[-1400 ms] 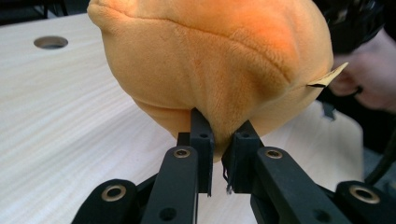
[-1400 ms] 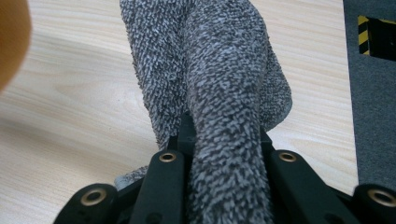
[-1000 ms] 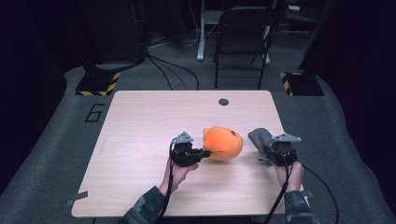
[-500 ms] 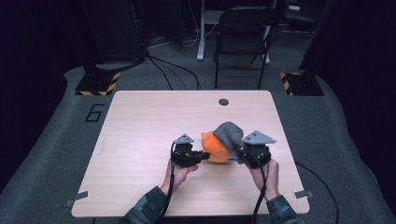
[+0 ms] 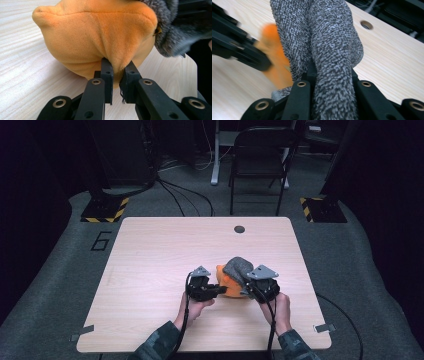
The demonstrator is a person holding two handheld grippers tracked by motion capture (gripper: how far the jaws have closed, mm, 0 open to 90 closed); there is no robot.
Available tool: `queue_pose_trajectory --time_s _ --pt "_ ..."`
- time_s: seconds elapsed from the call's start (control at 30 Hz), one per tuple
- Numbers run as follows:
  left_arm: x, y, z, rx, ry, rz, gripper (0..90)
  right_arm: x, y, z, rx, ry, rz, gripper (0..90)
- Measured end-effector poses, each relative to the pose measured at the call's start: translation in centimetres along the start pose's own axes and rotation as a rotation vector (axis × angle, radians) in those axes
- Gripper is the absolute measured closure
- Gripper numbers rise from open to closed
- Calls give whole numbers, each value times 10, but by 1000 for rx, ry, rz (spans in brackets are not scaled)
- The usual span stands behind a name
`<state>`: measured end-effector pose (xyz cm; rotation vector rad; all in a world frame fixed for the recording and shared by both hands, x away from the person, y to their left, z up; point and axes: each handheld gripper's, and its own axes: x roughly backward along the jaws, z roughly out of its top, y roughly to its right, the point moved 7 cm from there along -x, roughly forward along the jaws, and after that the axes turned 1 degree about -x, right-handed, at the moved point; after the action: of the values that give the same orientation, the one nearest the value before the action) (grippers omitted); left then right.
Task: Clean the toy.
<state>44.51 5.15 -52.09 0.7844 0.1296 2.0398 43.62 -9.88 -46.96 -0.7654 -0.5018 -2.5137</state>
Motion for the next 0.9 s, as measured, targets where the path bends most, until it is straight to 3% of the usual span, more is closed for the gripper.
queue_pose_trajectory --time_s 0.2,0.3,0.4,0.47,0.57,0.63,0.73,0.83,0.9 --pt "-1 0 -1 -9 -2 -5 816 -18 32 -27 -89 -78 -37 745" --pt "-2 1 -1 -7 -2 -11 816 -33 42 -45 -151 -151 -58 745" --pt "-2 3 -1 -15 0 -11 816 -44 48 -57 -166 -195 -58 742" --pt "-3 4 -1 -26 3 -11 816 -46 51 -62 -164 -190 -49 741" --pt "-2 4 0 -33 3 -9 816 -42 56 -64 -166 -208 -55 742" --pt "-1 4 0 -27 2 -10 816 -32 61 -56 -193 -167 -63 744" --pt "-1 3 0 -26 4 -9 815 -4 62 -32 -196 -61 -30 744" --pt "-2 4 0 -29 7 -9 814 25 42 -1 -158 50 25 743" --pt "-1 3 0 -34 3 -9 814 32 21 13 -114 83 63 743"
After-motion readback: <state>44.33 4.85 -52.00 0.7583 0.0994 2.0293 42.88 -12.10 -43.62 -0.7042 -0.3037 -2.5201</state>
